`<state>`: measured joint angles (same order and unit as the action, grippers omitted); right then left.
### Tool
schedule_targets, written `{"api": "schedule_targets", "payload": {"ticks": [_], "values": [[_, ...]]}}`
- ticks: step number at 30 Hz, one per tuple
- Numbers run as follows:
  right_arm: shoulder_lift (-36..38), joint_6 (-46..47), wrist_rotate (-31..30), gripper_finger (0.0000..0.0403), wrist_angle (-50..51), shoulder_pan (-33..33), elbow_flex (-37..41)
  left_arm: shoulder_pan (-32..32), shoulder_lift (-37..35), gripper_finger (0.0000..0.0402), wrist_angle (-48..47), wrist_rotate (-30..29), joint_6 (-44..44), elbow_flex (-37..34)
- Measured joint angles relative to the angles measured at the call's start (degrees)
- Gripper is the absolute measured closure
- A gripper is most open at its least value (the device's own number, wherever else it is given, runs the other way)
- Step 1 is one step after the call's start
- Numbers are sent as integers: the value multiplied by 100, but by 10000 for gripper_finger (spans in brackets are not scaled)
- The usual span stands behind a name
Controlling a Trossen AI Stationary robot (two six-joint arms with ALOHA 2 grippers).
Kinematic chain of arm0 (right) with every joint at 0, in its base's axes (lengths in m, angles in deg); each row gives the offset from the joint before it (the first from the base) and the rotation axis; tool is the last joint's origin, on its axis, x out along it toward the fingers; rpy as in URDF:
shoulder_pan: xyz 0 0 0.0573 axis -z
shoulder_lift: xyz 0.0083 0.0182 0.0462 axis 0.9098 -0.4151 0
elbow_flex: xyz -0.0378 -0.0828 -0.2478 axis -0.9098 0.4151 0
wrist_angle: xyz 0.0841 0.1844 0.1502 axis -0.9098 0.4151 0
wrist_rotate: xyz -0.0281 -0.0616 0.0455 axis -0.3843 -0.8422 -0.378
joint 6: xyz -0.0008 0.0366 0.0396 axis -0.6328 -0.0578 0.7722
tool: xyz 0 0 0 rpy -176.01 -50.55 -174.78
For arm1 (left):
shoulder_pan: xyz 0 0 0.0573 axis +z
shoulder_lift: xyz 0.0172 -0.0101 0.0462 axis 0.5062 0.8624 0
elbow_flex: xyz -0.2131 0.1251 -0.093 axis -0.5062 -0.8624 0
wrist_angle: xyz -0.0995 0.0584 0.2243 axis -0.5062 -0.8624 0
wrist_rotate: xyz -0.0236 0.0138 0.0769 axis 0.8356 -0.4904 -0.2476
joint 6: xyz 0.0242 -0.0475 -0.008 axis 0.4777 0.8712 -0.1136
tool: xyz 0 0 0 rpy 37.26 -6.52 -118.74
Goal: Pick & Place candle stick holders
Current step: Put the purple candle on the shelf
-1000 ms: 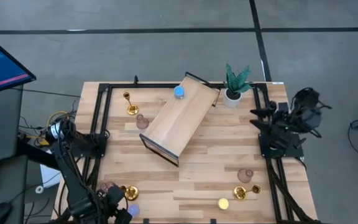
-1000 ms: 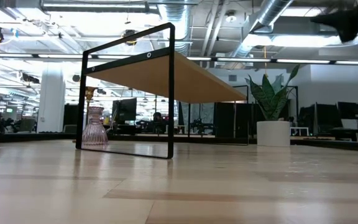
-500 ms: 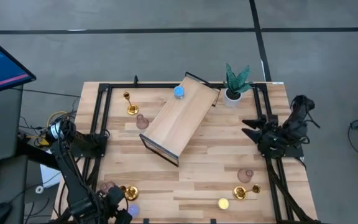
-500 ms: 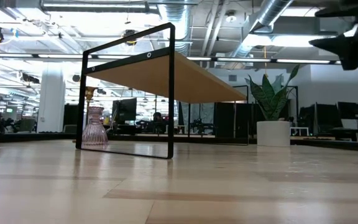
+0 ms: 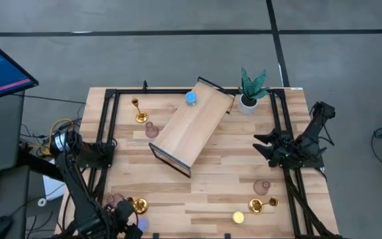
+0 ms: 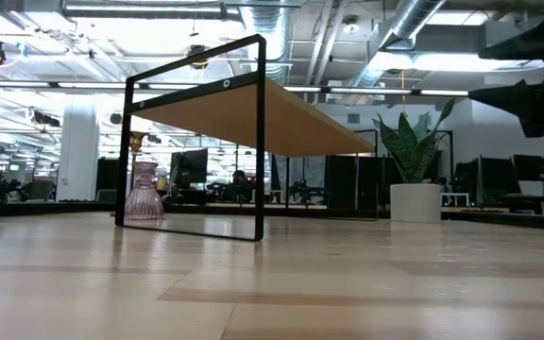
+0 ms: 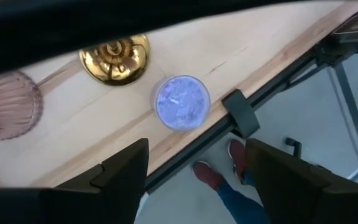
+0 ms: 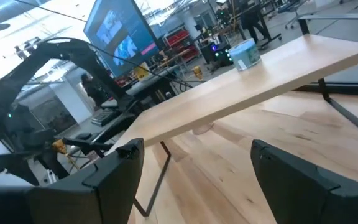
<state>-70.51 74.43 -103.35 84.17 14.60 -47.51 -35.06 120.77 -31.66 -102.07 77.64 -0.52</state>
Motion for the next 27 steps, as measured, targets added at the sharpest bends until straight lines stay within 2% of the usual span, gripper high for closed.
{"api": "schedule_targets", "payload": {"ticks": [10,15,24,27], "values": [[0,0,87,117,10,0,4,-9,342,134,156,-155,-307,4],[0,-1,97,117,12,0,4,-9,23,134,18,-89,-404,-11],[0,-2,101,117,14,1,9,-168,-650,137,441,-330,-1608,-8],[0,-1,101,117,14,1,9,-307,-733,149,590,-281,-1675,-7]]}}
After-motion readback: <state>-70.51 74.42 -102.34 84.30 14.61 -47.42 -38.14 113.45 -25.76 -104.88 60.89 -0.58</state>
